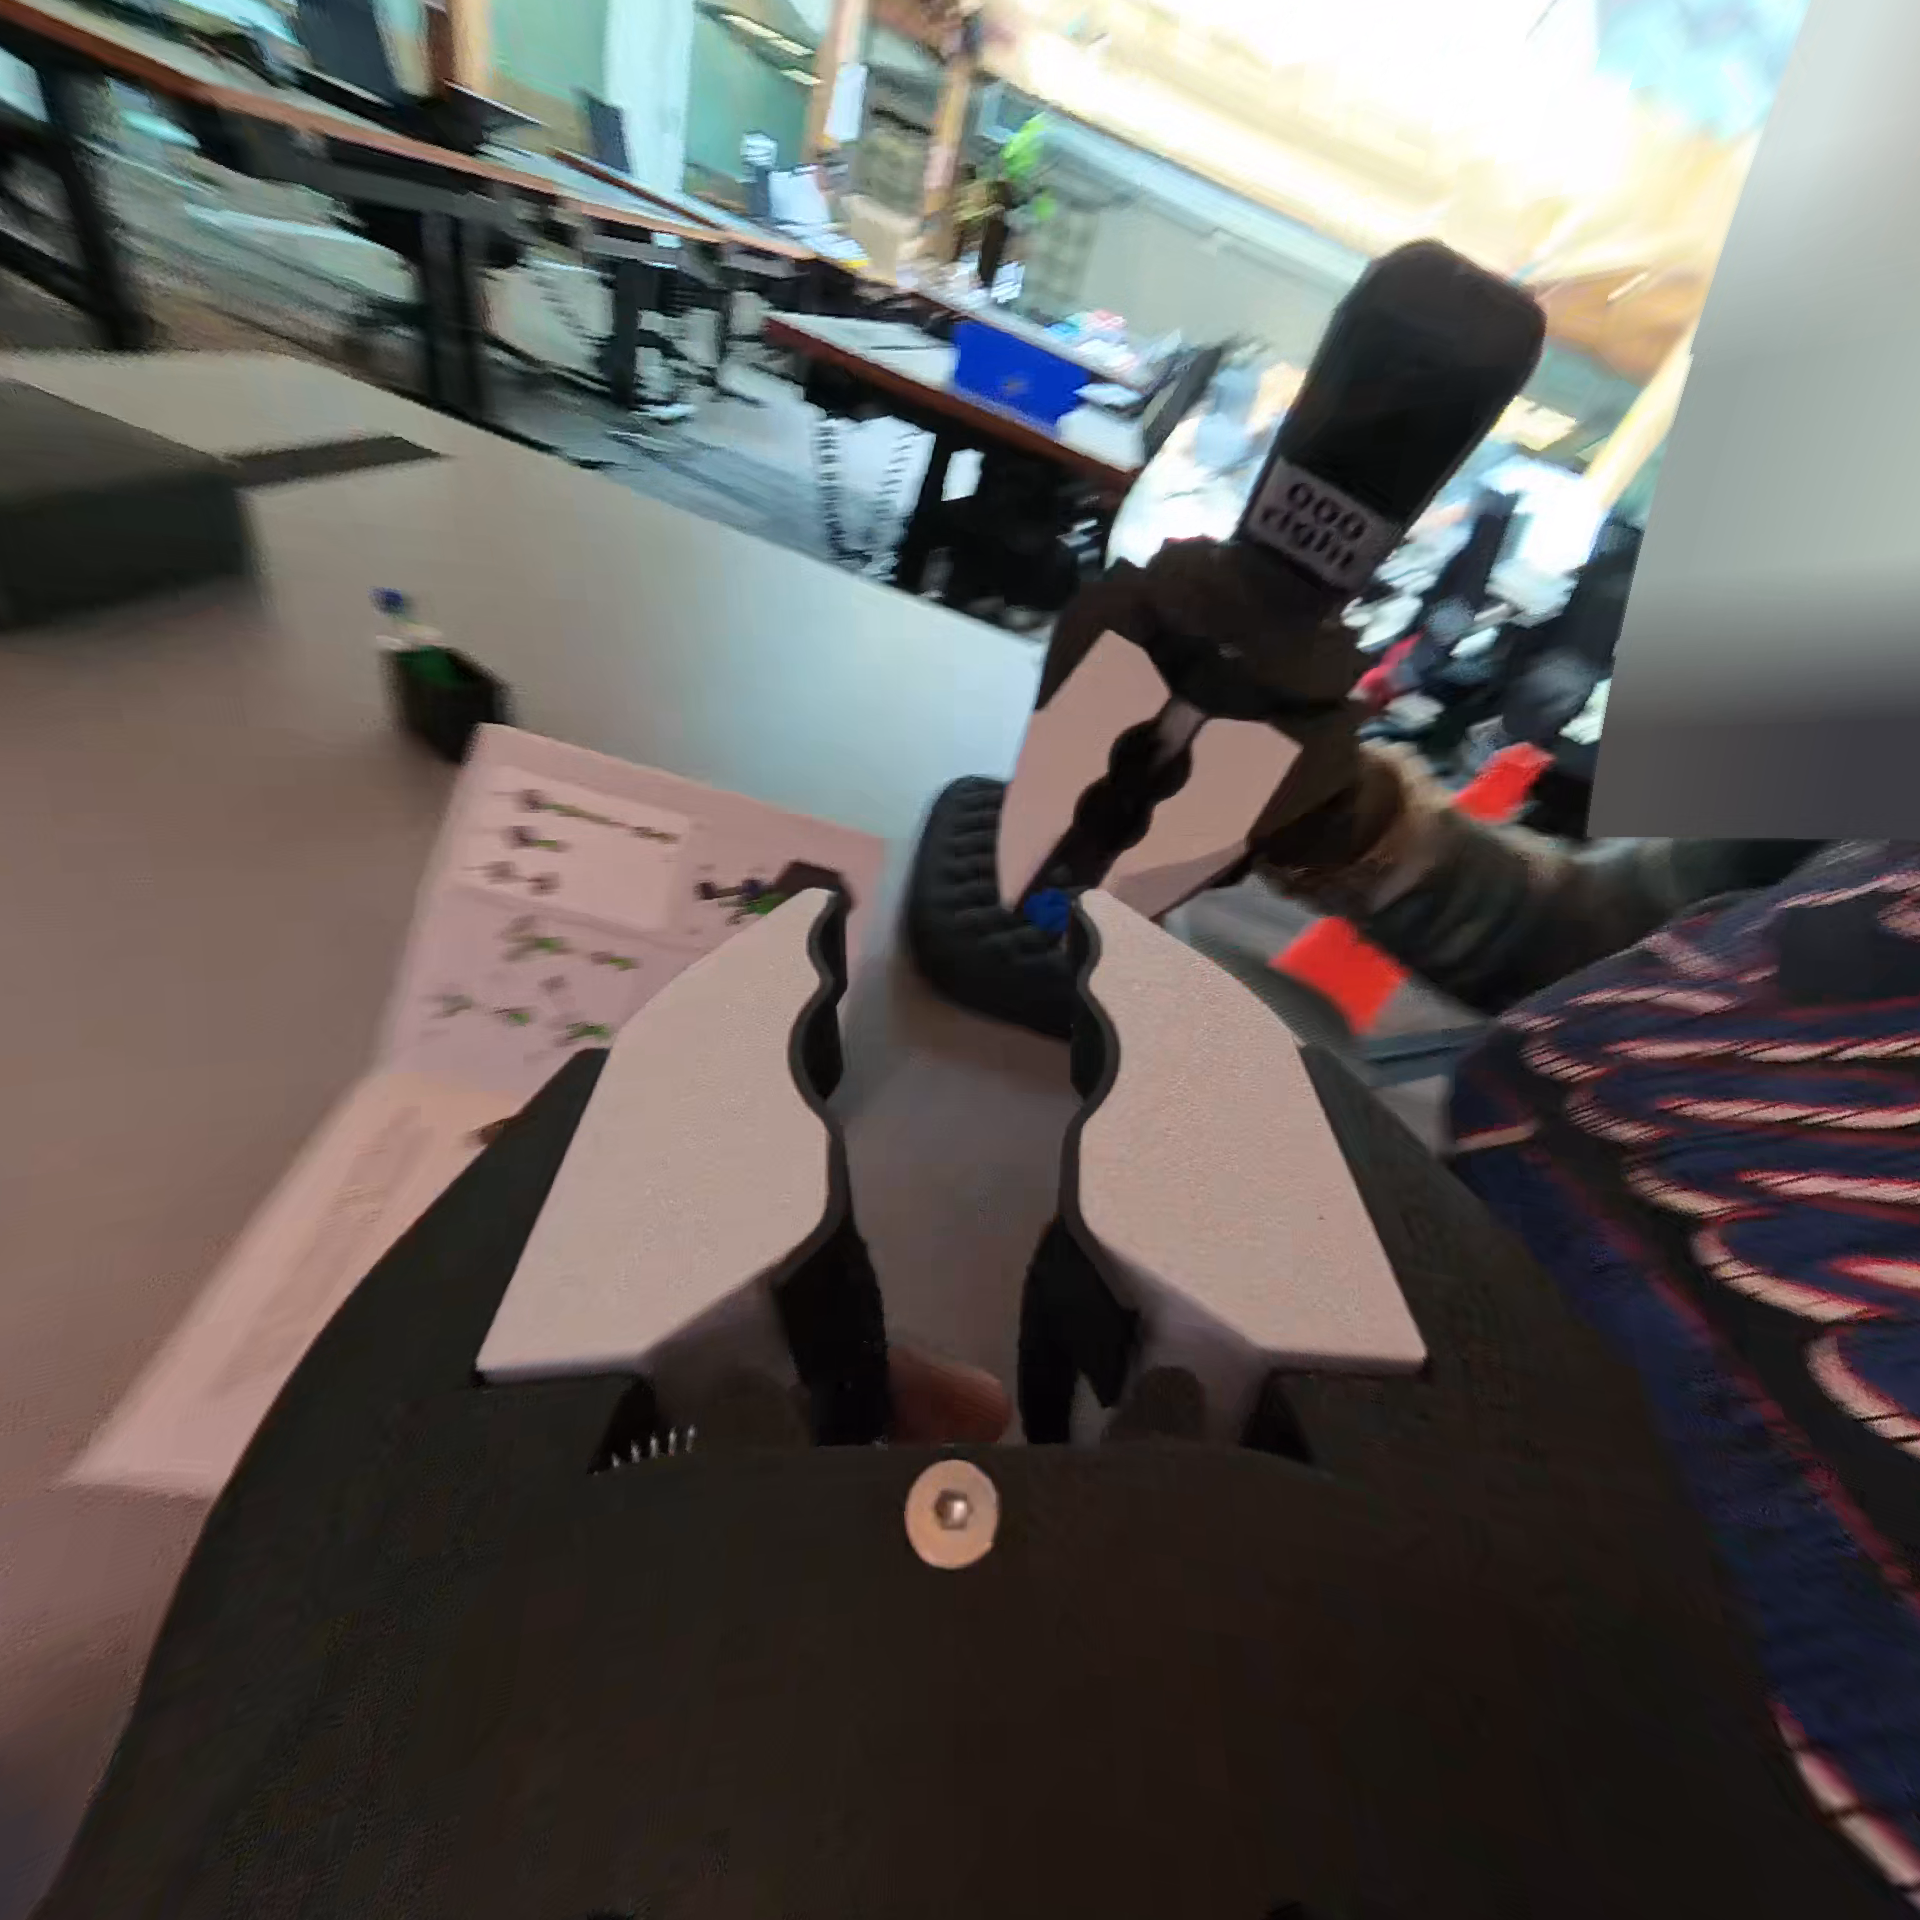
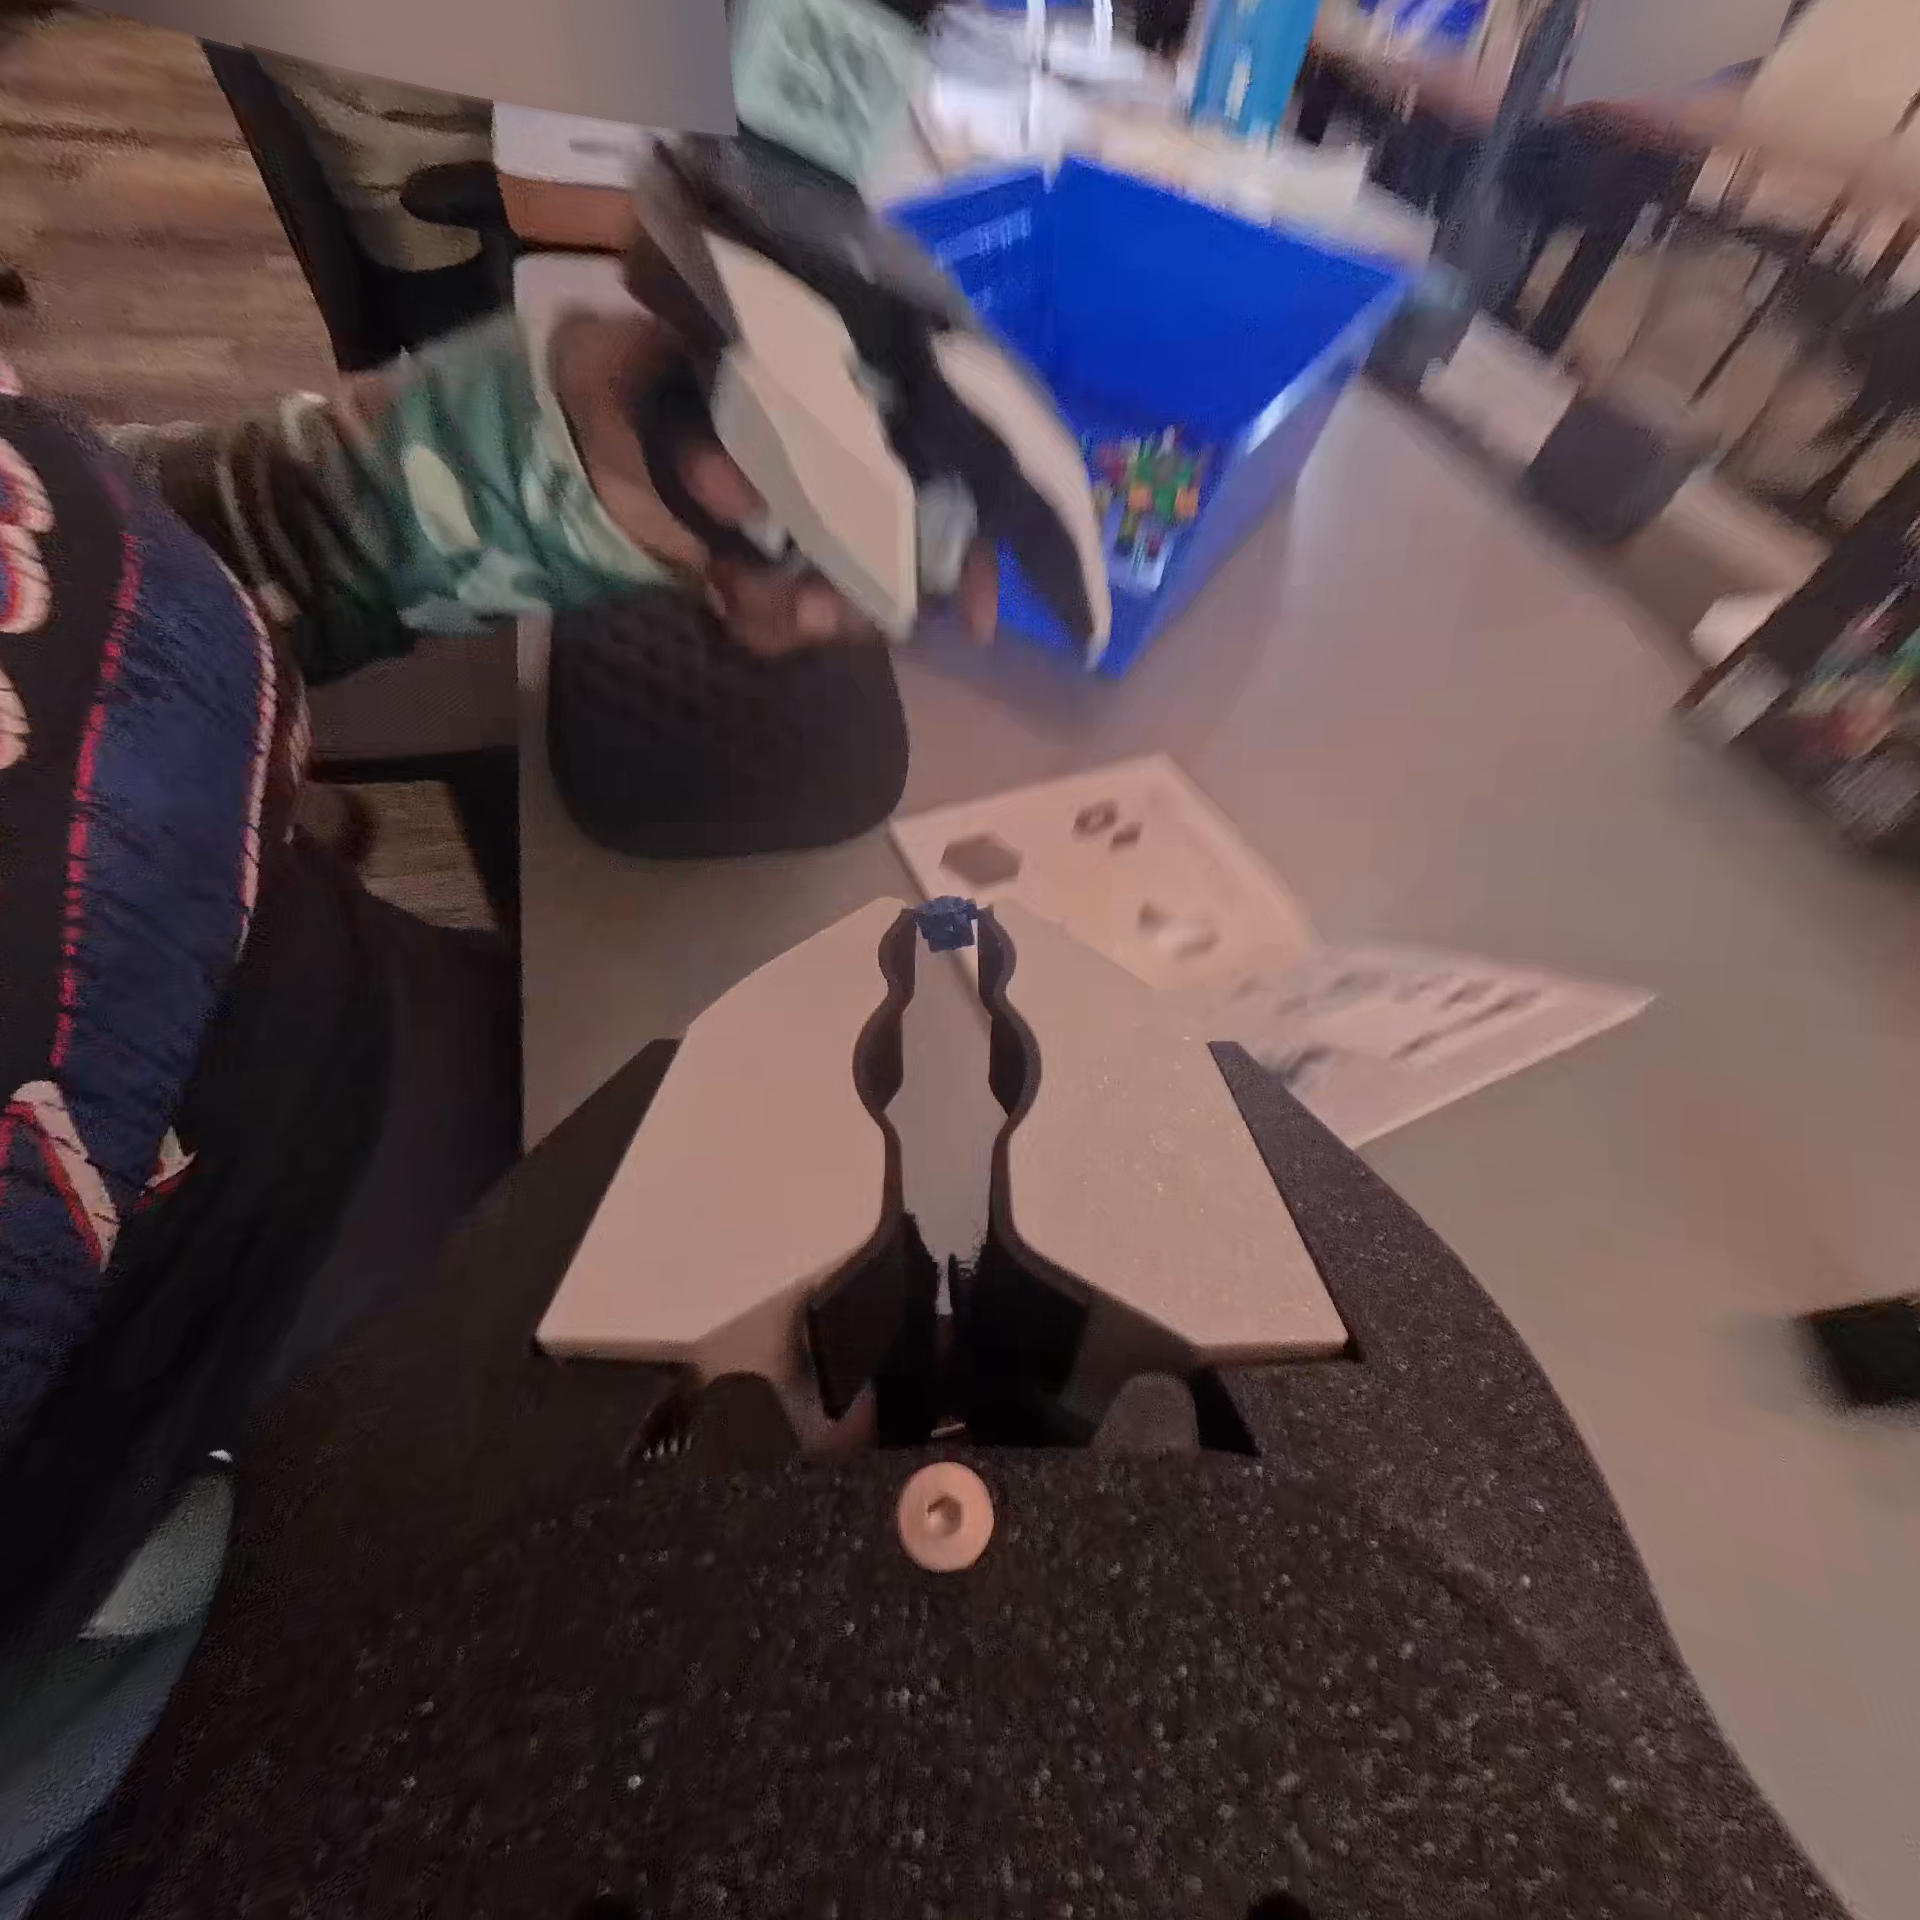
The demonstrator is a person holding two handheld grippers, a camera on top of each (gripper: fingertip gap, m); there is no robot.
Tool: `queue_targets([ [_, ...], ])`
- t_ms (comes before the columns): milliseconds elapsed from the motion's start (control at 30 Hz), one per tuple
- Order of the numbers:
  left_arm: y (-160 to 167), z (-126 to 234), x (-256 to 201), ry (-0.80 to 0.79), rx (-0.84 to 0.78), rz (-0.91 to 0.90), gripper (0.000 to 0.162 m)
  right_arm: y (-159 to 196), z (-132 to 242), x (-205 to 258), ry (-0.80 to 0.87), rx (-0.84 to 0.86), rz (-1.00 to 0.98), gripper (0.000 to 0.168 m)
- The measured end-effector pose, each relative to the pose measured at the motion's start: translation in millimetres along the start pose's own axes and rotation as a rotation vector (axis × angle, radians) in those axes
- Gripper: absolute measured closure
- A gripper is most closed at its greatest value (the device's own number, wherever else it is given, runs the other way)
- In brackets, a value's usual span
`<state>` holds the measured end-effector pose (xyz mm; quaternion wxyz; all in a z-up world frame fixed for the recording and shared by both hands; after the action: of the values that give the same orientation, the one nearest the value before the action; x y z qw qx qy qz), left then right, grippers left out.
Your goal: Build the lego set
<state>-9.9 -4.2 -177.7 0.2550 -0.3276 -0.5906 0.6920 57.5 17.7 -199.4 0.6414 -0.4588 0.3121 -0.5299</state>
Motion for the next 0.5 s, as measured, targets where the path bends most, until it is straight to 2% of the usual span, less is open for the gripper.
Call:
queue_targets([
  [67, 2.6, 20.8, 13.6, -0.166, 0.066, -0.159, 0.120, 26.5, -11.1, -6.3, 0.000, 0.091, -0.116, 0.157],
  [133, 3.9, 39.3, 20.7, -0.258, 0.100, -0.224, 0.120, 46.2, -21.5, -7.8, 0.007, 0.171, -0.154, 0.157],
  [300, 12.9, 65.2, 27.2, -0.323, 0.115, -0.190, 0.120, 65.6, -34.9, -5.9, -0.001, 0.312, -0.161, 0.157],
  [500, 16.9, 75.2, 33.4, -0.361, 0.098, -0.179, 0.120, 76.5, -39.1, -5.5, 0.008, 0.405, -0.153, 0.157],
])
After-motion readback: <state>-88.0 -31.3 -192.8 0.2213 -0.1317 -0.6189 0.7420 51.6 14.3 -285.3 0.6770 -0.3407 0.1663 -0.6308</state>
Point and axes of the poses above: each gripper's, where its closed fingertips meet, z back along the fingers, y out of its underside, x = y × z across the jaws, the point moved 2 cm from there along z, back along the fingers, and after that the axes turned 12 degrees about -z, right-handed, at the moved point
